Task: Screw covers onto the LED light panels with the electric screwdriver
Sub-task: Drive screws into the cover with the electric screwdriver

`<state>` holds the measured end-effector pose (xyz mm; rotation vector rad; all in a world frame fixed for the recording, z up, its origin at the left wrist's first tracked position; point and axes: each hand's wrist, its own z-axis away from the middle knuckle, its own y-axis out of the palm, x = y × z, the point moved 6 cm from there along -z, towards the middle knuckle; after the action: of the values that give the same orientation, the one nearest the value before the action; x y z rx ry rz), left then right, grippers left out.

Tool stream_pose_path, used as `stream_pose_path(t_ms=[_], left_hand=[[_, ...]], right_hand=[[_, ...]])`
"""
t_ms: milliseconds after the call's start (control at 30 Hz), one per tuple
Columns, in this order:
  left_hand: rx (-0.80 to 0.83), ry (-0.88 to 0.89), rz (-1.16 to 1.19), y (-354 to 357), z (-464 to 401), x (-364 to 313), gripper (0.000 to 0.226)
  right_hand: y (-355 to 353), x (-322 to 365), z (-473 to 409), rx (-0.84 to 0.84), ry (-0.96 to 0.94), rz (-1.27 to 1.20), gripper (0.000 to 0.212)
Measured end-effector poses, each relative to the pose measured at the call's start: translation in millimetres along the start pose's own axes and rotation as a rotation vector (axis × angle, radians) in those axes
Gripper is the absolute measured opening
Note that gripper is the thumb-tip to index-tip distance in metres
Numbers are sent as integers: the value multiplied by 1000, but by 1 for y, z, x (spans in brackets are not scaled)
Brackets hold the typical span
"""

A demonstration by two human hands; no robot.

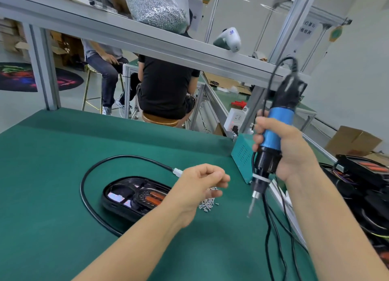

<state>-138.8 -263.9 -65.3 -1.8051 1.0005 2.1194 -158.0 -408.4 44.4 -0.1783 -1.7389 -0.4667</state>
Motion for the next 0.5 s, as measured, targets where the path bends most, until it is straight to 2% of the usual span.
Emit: stream_pose_path(t_ms=[133, 233, 367, 500], left_hand=[[-22, -23, 224, -14, 12, 6, 4], [-40, -17, 339, -26, 18, 4, 13], [-61, 12, 377, -34, 23, -2, 17], [-87, 18, 400, -37, 26, -1, 19]], right_hand=[[-2, 9, 14, -104, -171, -374, 13], [-3, 8, 23, -209, -271, -555, 17], [3, 2, 28, -237, -319, -684, 13], [14, 0, 33, -233, -356, -708, 13]])
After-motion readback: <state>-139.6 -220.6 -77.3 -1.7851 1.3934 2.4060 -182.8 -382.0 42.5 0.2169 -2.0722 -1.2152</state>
